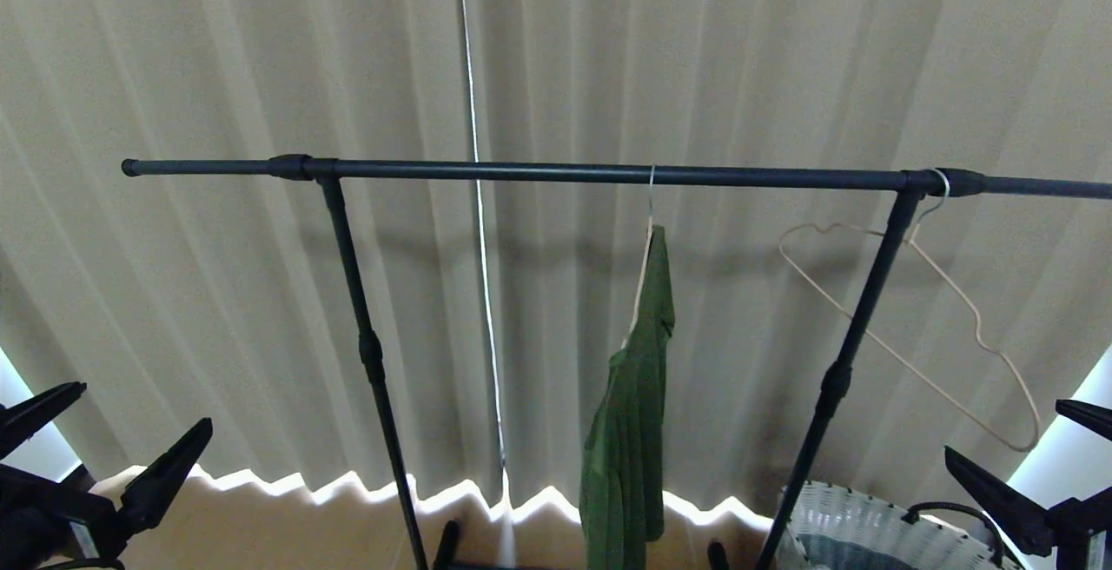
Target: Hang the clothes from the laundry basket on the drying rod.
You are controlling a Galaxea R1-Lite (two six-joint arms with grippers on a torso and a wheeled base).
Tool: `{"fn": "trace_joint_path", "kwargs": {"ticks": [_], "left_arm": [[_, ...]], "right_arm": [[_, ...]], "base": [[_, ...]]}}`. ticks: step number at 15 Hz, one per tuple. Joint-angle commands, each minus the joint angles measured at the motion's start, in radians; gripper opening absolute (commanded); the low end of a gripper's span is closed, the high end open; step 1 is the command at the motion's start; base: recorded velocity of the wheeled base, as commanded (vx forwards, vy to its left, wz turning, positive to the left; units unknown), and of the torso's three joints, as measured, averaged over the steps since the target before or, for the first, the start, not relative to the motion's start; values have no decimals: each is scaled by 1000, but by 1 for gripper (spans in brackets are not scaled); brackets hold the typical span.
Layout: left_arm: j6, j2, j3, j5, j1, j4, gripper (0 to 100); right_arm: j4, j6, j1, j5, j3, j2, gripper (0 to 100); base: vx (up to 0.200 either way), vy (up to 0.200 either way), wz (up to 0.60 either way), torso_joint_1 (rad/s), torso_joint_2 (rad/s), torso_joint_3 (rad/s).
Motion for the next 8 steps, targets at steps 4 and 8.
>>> {"fn": "trace_joint_path", "kwargs": {"ticks": [4,8], "left_arm": [[-1,13,0,0,-7,-1,100],[-1,10,0,0,-9,-3,100]], "right_arm": [[-2,-2,-1,0,14,-2,100],[-2,-1,-1,0,46,-9,100]], "base": [[-200,0,0,-1,0,4],[-50,0,0,1,1,1]]}}
